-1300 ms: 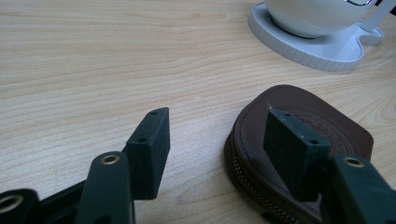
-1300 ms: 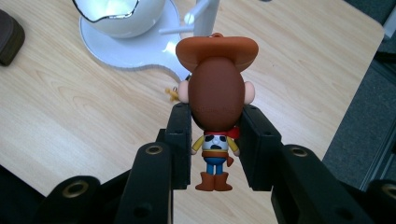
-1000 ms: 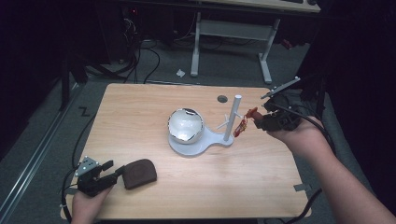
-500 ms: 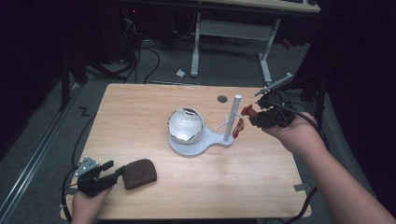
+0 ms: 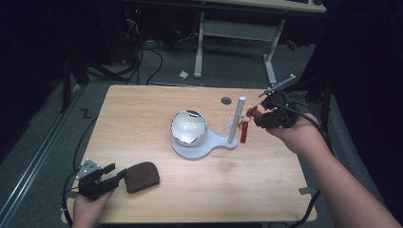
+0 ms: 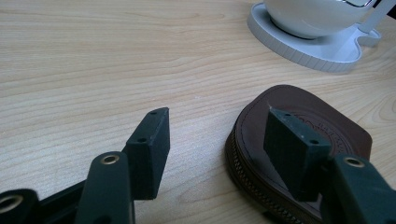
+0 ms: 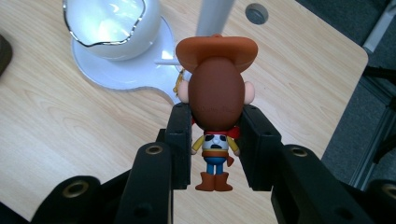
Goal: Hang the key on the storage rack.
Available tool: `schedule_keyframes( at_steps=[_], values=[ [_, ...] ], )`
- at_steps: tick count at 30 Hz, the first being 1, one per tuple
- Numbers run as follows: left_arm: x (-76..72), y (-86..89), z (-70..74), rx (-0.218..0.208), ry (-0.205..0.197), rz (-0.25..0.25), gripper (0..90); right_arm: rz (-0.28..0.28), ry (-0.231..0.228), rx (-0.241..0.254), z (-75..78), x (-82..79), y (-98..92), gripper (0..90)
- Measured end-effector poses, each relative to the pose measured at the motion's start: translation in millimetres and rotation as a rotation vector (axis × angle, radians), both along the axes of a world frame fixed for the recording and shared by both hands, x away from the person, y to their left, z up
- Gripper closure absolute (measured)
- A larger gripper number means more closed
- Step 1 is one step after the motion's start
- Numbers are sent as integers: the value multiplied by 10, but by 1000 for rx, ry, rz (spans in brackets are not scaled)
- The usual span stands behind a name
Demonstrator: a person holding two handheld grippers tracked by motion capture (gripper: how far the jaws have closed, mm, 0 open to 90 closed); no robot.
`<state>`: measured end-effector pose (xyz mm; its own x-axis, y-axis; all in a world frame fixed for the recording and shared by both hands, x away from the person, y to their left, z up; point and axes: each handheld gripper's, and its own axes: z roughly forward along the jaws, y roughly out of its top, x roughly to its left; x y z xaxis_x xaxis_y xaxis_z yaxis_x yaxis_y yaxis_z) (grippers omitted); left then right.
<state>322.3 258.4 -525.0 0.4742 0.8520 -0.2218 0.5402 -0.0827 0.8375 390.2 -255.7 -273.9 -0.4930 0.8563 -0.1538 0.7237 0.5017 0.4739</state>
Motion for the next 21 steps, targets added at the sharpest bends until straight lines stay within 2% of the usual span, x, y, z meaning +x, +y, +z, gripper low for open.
schedule_keyframes(
  at_steps=[9,13,21],
  values=[
    [2,-9,-1,5,1,-1,411,-16,14,15,-142,-4,-109,680],
    [4,-5,0,3,-1,1,412,-30,28,24,-231,-19,-161,679],
    [-1,-27,2,8,-4,-5,412,-19,46,34,-459,-80,-167,678]
  ],
)
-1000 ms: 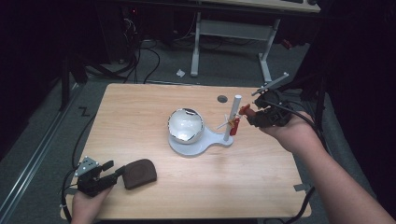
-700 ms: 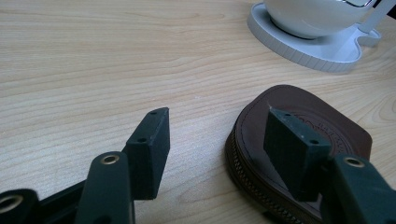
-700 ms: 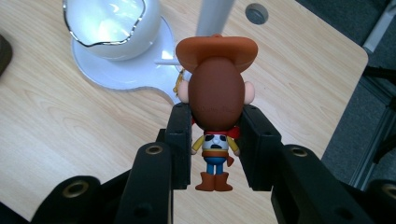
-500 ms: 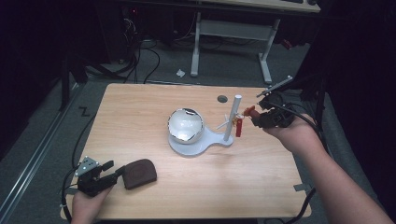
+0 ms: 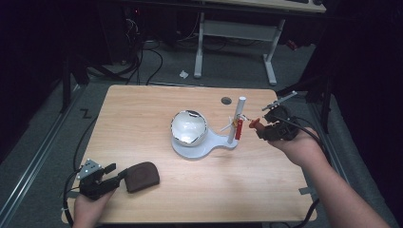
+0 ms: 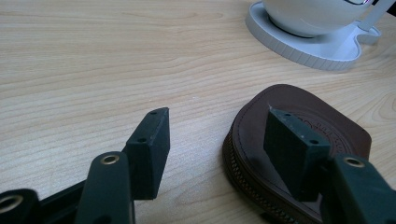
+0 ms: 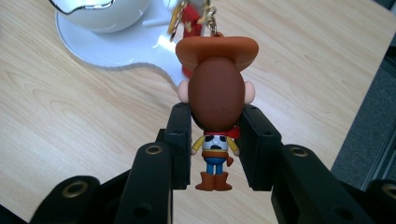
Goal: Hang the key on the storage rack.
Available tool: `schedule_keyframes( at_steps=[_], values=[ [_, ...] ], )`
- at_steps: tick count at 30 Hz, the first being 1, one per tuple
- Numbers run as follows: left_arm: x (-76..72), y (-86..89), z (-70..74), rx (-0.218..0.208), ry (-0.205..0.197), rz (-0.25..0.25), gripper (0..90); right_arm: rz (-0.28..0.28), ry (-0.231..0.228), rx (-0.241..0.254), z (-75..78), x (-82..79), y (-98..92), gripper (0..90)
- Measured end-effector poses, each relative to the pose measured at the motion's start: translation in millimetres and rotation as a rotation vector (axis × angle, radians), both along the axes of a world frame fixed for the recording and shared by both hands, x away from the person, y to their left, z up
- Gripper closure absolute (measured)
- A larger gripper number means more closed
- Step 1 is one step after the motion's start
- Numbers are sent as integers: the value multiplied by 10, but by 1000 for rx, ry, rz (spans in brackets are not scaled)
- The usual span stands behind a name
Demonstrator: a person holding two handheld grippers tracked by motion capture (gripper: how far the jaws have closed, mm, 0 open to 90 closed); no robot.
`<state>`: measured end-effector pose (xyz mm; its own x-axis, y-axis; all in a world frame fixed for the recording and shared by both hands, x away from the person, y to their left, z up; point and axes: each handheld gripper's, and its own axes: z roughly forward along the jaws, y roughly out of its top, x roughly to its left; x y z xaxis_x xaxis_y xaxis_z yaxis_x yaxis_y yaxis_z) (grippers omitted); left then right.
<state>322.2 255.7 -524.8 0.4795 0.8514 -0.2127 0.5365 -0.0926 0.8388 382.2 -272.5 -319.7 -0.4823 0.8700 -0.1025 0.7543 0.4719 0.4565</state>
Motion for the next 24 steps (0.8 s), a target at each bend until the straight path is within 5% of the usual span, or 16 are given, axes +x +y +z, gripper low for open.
schedule_keyframes(
  at_steps=[14,24],
  values=[
    [-8,-5,-2,-1,0,-2,411,-20,17,55,-393,3,-22,675],
    [-5,0,-2,-3,0,-2,411,-39,-11,119,-626,78,20,672]
  ],
)
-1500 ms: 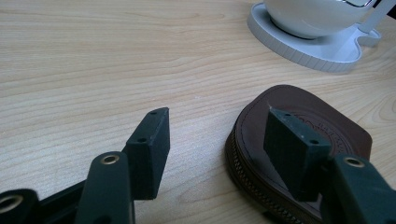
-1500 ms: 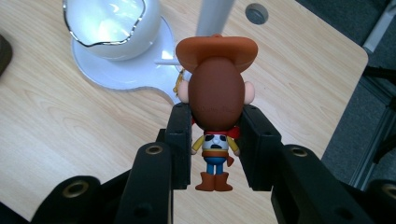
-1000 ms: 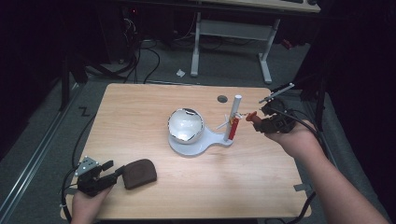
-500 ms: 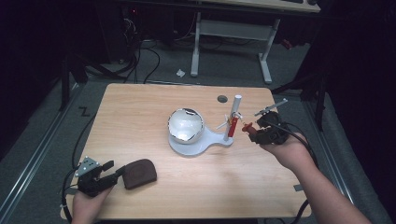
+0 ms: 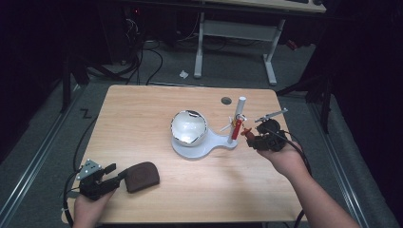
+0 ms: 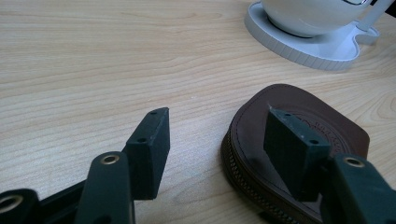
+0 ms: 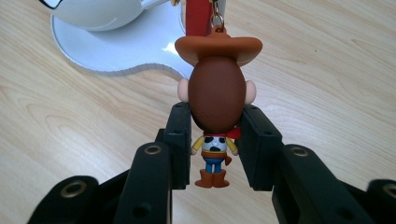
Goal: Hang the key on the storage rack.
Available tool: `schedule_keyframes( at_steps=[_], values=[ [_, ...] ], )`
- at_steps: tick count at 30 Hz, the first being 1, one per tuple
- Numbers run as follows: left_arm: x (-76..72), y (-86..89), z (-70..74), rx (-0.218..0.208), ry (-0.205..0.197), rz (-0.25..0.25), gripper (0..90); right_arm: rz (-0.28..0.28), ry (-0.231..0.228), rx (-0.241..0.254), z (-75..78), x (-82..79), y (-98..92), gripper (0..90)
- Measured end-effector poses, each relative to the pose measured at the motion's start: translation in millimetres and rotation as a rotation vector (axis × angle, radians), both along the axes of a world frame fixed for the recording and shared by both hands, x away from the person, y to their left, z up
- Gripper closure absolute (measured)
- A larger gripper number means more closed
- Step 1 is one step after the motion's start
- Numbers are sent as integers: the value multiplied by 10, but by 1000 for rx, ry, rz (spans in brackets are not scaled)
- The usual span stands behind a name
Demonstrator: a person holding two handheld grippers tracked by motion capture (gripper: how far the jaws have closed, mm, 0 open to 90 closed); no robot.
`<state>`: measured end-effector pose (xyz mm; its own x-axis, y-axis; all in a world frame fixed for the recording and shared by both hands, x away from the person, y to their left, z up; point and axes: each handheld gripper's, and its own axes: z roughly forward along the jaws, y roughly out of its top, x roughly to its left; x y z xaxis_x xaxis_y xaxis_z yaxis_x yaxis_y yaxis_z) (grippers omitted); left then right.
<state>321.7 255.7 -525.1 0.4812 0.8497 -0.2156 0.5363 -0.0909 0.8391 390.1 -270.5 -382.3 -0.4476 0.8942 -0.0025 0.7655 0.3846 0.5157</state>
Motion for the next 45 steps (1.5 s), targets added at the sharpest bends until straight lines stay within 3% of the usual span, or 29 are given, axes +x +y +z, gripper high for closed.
schedule_keyframes(
  at_steps=[5,13,24,28,35,45],
  values=[
    [-1,8,-1,-4,0,1,412,-3,-1,-25,-94,63,44,663],
    [-3,-8,3,0,-1,-4,412,-8,2,-20,-177,83,49,605],
    [-4,-58,17,7,-1,-23,411,25,-24,-67,-241,-151,48,605],
    [-10,-65,26,-10,7,-36,416,54,-61,-128,-326,-306,75,605],
    [-27,-60,35,-52,16,-45,420,64,-85,-109,-659,-546,87,605],
    [-14,-48,2,-108,55,-48,455,9,-126,-32,-1021,-770,6,604]
  ],
)
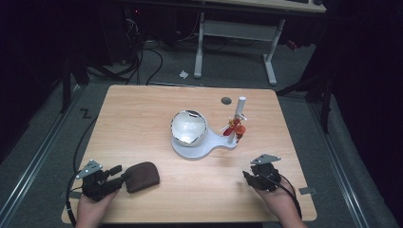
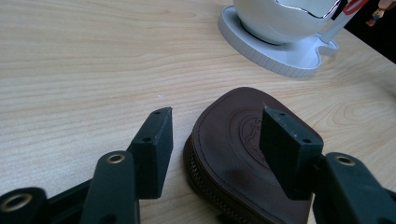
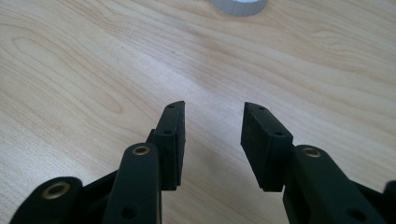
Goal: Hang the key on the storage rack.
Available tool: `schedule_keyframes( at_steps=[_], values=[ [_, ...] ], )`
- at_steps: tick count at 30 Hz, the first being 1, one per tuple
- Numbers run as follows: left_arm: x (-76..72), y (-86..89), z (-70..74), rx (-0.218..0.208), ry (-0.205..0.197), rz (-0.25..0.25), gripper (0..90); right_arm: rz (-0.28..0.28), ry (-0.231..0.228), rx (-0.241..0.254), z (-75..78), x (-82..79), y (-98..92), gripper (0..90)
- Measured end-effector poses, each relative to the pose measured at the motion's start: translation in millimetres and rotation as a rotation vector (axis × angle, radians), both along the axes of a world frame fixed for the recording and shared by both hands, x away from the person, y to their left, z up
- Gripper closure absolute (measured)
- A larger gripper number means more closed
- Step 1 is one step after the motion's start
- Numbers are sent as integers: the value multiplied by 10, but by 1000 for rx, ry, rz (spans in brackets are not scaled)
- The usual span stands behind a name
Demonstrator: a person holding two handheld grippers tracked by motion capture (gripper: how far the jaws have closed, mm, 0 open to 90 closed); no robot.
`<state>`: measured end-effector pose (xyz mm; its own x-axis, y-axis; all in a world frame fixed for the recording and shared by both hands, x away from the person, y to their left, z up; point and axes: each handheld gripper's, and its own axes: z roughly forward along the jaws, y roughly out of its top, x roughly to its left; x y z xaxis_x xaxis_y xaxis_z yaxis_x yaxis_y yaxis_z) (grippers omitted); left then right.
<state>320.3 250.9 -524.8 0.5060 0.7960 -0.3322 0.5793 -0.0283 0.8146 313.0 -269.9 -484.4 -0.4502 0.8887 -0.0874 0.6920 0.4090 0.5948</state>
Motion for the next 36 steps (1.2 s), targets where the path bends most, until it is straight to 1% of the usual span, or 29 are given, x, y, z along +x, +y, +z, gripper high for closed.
schedule_keyframes(
  at_steps=[3,4,6,8,9,10,12,13,14,15,16,18,19,24,28,29,30,31,33,34,36],
  values=[
    [-15,6,-20,-4,13,14,477,-27,-4,42,-109,-47,-22,603],
    [-19,6,-22,-9,17,18,485,-39,-9,63,-154,-64,-33,603],
    [-24,8,-30,-20,29,19,491,-50,-17,84,-225,-100,-42,603],
    [-16,6,-42,-27,48,16,498,-42,-23,92,-296,-140,-49,604],
    [-7,6,-49,-39,61,16,501,-34,-19,93,-316,-151,-55,604],
    [4,8,-55,-44,68,17,505,-24,-20,86,-326,-168,-64,605],
    [22,6,-64,-46,80,23,509,-4,-39,74,-307,-199,-98,604],
    [28,4,-65,-46,83,22,510,-9,-45,80,-292,-215,-122,605],
    [32,1,-65,-39,85,20,514,-13,-48,97,-285,-225,-150,605],
    [36,-4,-69,-38,87,19,517,-17,-44,119,-293,-236,-175,605],
    [37,-3,-72,-40,88,18,520,-17,-41,124,-310,-242,-181,605],
    [40,6,-77,-48,92,16,522,-10,-33,110,-348,-240,-171,604],
    [40,8,-79,-49,92,16,523,-6,-42,106,-357,-241,-157,604],
    [49,13,-92,-66,103,-2,534,6,-42,103,-358,-231,-91,602],
    [67,23,-109,-95,124,-8,567,9,-44,97,-356,-229,-66,602],
    [72,31,-119,-111,133,-17,584,7,-44,101,-355,-228,-66,602],
    [75,34,-128,-125,145,-14,598,5,-42,107,-354,-227,-69,602],
    [85,49,-145,-145,161,-21,597,3,-42,108,-353,-227,-70,602],
    [107,80,-183,-197,204,-33,593,0,-44,109,-352,-227,-74,601],
    [113,89,-189,-207,214,-32,593,-2,-43,109,-352,-229,-77,601],
    [112,86,-190,-205,214,-36,602,-5,-43,109,-355,-228,-86,601]
  ],
)
